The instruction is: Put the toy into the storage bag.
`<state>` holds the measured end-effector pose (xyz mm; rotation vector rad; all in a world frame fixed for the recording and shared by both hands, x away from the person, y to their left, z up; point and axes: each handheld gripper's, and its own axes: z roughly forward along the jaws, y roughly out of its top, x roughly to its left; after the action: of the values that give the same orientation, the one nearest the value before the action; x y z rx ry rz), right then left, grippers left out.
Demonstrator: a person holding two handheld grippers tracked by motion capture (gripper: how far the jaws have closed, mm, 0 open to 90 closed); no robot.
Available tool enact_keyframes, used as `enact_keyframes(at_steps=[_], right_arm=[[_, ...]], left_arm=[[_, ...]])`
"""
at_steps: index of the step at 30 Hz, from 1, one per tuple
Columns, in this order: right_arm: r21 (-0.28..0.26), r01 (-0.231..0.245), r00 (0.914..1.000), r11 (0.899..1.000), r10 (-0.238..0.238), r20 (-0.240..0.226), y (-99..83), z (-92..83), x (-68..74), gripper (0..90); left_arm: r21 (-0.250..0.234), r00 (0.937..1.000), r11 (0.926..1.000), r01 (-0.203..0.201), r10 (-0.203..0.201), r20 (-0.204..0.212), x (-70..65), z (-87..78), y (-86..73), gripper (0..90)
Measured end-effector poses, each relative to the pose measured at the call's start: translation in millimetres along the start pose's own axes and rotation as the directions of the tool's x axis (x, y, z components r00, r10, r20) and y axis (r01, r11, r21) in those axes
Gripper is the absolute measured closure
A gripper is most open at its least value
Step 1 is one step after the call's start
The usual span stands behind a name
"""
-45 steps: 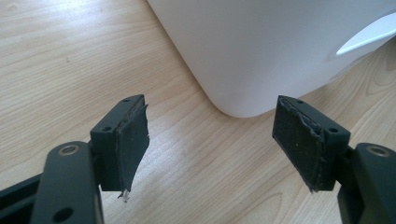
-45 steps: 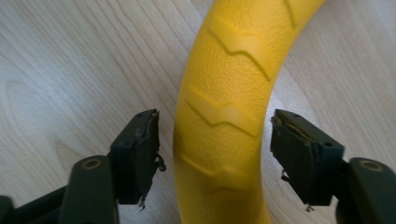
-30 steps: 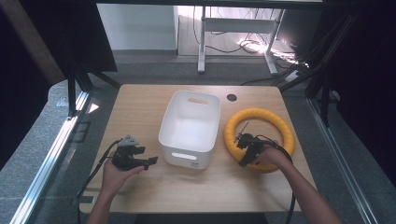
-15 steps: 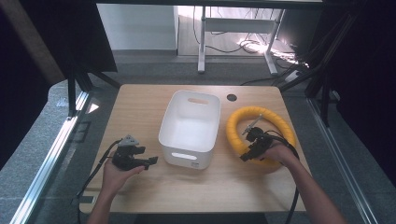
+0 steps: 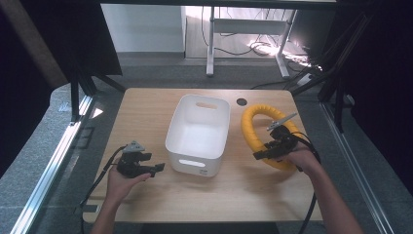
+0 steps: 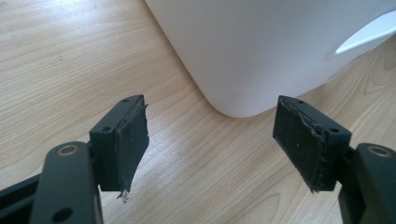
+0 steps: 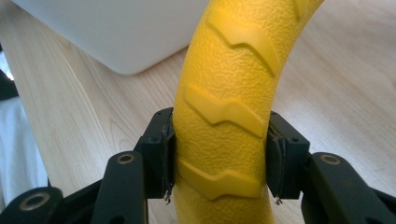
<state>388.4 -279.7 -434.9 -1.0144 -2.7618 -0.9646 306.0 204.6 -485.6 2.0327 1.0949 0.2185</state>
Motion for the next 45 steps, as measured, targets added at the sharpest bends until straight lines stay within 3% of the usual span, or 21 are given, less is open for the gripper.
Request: enact_keyframes(at_steps=[4,8,16,17,19,20,22,23,24,27,33,34,37,38,43,45], right_arm=[[-0.074,-0.014,0.9998,0.997,0.013,-0.012,-3.1,-12.8,-4.2,51.4],[-0.101,-0.023,0.9996,0.995,0.022,-0.019,-4.9,-18.5,-6.0,51.4],[-0.198,-0.038,0.9989,0.979,0.032,-0.033,-8.7,-35.2,-6.6,51.4],[-0.233,-0.042,0.9986,0.972,0.034,-0.04,-10.1,-40.2,-5.8,51.4],[-0.243,-0.042,0.9986,0.969,0.033,-0.041,-10.6,-41.8,-5.2,51.4],[-0.276,-0.045,0.9983,0.96,0.033,-0.048,-12.5,-46.3,-3.8,51.4],[-0.303,-0.048,0.9979,0.952,0.033,-0.057,-14.0,-49.5,-3.1,51.4],[-0.303,-0.048,0.9979,0.952,0.033,-0.057,-14.0,-49.5,-3.1,51.4],[-0.333,-0.054,0.9972,0.942,0.034,-0.066,-15.5,-52.8,-2.6,51.4],[-0.367,-0.058,0.9967,0.928,0.033,-0.074,-17.2,-56.3,-1.9,51.3],[-0.407,-0.059,0.996,0.911,0.027,-0.085,-18.3,-59.7,1.7,51.3],[-0.424,-0.061,0.9956,0.904,0.025,-0.09,-18.4,-59.7,2.4,51.3],[-0.44,-0.065,0.9949,0.896,0.025,-0.097,-18.3,-59.6,2.9,51.3],[-0.455,-0.068,0.9942,0.888,0.023,-0.105,-17.8,-58.8,3.7,51.3],[-0.469,-0.071,0.9934,0.881,0.02,-0.113,-16.0,-58.5,4.7,51.3],[-0.485,-0.076,0.9927,0.871,0.021,-0.118,-14.8,-58.8,5.5,51.2]], left_arm=[[-0.001,1.0,1.0,0.003,-0.003,0.002,-0.2,0.3,0.1,26.8],[-0.003,1.0,1.0,0.005,-0.005,0.006,-0.3,0.4,0.2,26.8],[-0.005,1.0,1.0,0.006,-0.006,0.006,0.0,-0.3,0.4,26.8],[-0.005,1.0,1.0,0.006,-0.006,0.007,0.0,-0.5,0.5,26.8],[-0.007,0.9999,1.0,0.007,-0.007,0.007,0.0,-0.6,0.5,26.8],[-0.006,0.9999,1.0,0.007,-0.007,0.008,0.1,-0.8,0.6,26.8],[-0.006,0.9999,1.0,0.007,-0.007,0.008,0.2,-0.9,0.7,26.8],[-0.007,0.9999,0.9999,0.009,-0.009,0.009,0.1,-0.7,0.7,26.8],[-0.008,0.9999,0.9999,0.01,-0.01,0.009,-0.1,-0.5,0.7,26.8],[-0.008,0.9999,0.9999,0.01,-0.01,0.01,-0.1,-0.5,0.7,26.8],[-0.01,0.9999,0.9999,0.009,-0.009,0.012,0.2,-1.1,1.0,26.8],[-0.01,0.9999,0.9999,0.01,-0.009,0.014,0.3,-1.1,1.1,26.8],[-0.01,0.9999,0.9999,0.01,-0.009,0.014,0.2,-1.2,1.1,26.8],[-0.01,0.9999,0.9999,0.009,-0.009,0.014,0.2,-1.2,1.1,26.8],[-0.01,0.9998,0.9999,0.009,-0.009,0.015,0.4,-1.2,1.1,26.8],[-0.009,0.9999,0.9999,0.009,-0.009,0.015,0.4,-1.2,1.1,26.8]])
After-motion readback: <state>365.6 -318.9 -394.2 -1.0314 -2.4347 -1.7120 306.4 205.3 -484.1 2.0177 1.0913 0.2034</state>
